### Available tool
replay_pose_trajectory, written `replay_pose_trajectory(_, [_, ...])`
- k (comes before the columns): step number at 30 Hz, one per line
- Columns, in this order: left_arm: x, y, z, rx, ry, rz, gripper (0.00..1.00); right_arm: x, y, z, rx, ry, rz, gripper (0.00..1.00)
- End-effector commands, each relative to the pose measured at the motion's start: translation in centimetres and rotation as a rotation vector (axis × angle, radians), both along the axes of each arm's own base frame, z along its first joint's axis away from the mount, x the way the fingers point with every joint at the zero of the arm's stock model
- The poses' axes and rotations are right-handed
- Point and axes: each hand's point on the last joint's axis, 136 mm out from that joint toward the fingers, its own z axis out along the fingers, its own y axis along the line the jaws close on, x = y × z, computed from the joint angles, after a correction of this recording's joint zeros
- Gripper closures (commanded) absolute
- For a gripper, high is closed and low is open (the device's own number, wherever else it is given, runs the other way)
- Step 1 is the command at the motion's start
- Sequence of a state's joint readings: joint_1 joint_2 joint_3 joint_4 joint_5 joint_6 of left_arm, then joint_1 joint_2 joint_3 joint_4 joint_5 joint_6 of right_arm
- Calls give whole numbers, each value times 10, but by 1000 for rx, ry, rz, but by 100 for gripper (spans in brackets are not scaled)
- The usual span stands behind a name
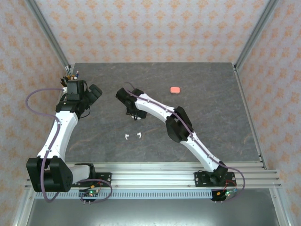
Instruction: Insert the wireless bluetooth earbuds into the charging case
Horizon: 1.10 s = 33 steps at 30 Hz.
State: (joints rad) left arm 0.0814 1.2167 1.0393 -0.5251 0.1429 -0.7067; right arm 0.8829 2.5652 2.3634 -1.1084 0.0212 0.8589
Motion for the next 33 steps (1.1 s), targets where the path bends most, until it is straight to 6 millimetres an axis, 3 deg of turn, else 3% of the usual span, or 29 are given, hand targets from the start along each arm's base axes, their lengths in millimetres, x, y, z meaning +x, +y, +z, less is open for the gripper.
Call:
replay_pose_trajectory(1, [-1, -3, 6, -27, -31, -7, 0, -5, -24, 10, -56, 2, -4, 45])
replay_pose_trajectory(11, [12, -36, 5, -185, -103, -94, 0, 0, -94, 21, -68, -25, -32, 48])
replay_pose_trajectory(21, [32, -99, 19, -207, -154, -239, 0, 1, -168, 6, -4, 23, 20, 47])
replay_pose_trajectory(27, [42, -134, 23, -190, -151, -314, 0, -1, -193, -1, 45, 56, 39, 40])
replay_pose_trajectory(33, [48, -147, 13, -232, -151, -302, 0, -5, -197, 8, 61, 59, 55, 24])
